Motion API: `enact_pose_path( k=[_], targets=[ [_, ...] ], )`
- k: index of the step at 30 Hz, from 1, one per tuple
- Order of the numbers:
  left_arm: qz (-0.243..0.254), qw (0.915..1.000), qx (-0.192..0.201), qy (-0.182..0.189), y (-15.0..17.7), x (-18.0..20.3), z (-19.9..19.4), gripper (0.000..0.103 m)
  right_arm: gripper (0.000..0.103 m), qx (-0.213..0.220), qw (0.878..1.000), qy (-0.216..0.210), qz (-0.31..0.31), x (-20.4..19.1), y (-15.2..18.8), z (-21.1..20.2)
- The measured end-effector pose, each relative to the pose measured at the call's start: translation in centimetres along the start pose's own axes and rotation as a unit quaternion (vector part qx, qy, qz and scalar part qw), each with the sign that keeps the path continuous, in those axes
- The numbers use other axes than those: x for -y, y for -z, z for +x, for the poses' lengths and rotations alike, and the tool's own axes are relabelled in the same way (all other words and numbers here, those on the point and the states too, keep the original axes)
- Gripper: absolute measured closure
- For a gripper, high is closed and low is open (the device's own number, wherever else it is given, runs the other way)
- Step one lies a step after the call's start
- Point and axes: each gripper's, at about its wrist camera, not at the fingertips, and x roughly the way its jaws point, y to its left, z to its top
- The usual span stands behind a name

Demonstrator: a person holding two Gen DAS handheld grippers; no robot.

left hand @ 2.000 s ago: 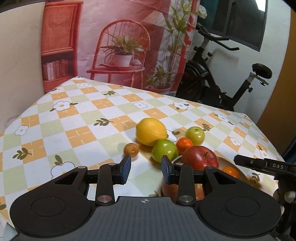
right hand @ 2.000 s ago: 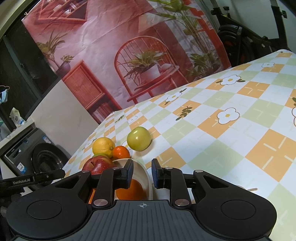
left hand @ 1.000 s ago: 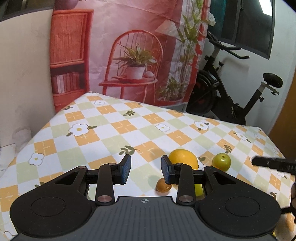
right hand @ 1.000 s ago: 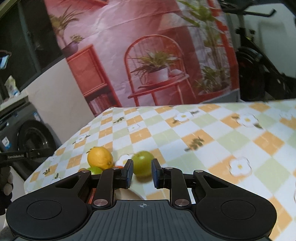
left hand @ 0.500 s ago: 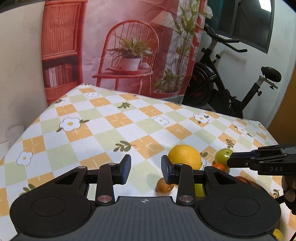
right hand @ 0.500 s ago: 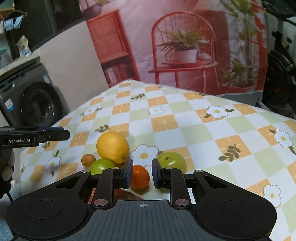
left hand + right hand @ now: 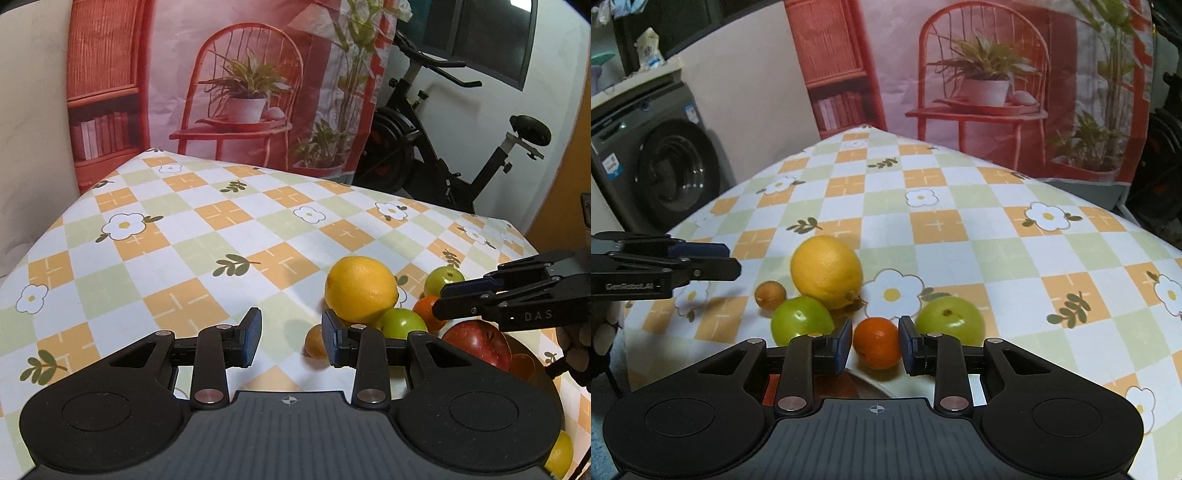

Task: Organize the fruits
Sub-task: 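Move the left tool to a small brown kiwi while the right tool approaches a tangerine, then close the left tool on the kiwi while the right tool grasps the tangerine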

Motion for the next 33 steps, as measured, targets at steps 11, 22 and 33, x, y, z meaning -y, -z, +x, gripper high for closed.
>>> enact_pose_path(
  k=[11, 22, 33],
  targets=[
    [-0.009, 0.9999, -0.008, 0.009, 0.5, -0.3, 0.7, 0.065, 0.074, -0.029, 0.999, -0.017, 0.035, 1.2, -0.4, 0.9],
    [-0.014, 0.9995, -0.014, 0.025, 0.8, -0.2, 1.0, 0.065, 0.073, -0.036, 0.997, -0.028, 0.055, 1.5, -0.5, 1.3],
    [-0.01, 0.9993, -0.019, 0.031, 1.0, 0.1, 1.5, 0.065, 0.072, -0.039, 0.996, -0.039, 0.074, 1.7, -0.5, 1.8]
  ],
)
